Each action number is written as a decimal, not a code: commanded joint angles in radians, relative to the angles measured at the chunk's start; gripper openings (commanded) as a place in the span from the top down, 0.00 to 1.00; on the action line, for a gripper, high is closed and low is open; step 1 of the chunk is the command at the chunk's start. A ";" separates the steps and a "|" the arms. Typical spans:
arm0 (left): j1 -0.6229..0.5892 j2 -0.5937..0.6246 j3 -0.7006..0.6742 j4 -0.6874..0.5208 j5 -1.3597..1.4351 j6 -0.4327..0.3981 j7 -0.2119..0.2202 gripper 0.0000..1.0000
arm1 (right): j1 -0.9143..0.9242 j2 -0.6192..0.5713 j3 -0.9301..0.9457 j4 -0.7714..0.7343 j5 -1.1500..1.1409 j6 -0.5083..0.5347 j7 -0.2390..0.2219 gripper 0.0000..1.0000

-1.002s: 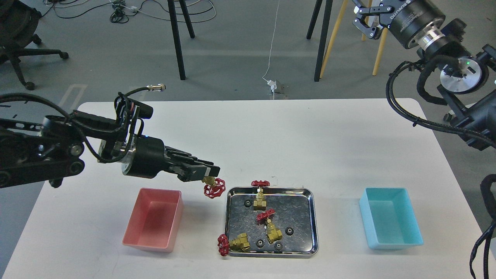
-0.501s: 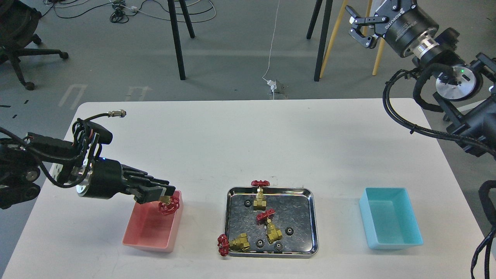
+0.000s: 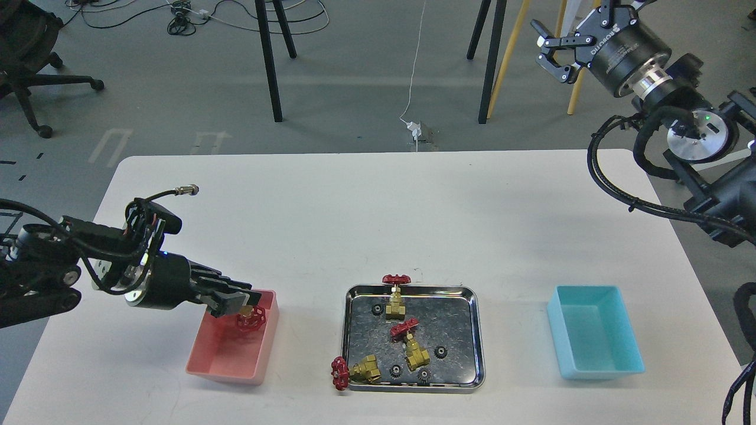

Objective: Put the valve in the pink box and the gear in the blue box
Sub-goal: 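Release the valve into the pink box and raise the left arm, then lower the right gripper into the tray toward a gear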

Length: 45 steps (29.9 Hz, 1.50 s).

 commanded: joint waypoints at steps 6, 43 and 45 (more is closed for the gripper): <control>0.019 -0.002 -0.001 0.003 0.004 0.008 0.000 0.59 | -0.008 -0.001 0.000 0.000 0.000 0.000 0.001 0.01; 0.176 -0.328 -0.903 0.038 -0.985 -0.150 0.000 0.34 | 0.700 0.125 -1.399 0.851 -1.583 0.000 -0.045 0.01; 0.193 -0.352 -0.901 0.050 -0.982 -0.144 0.000 0.33 | 0.690 0.157 -1.431 0.848 -1.619 0.000 -0.045 0.01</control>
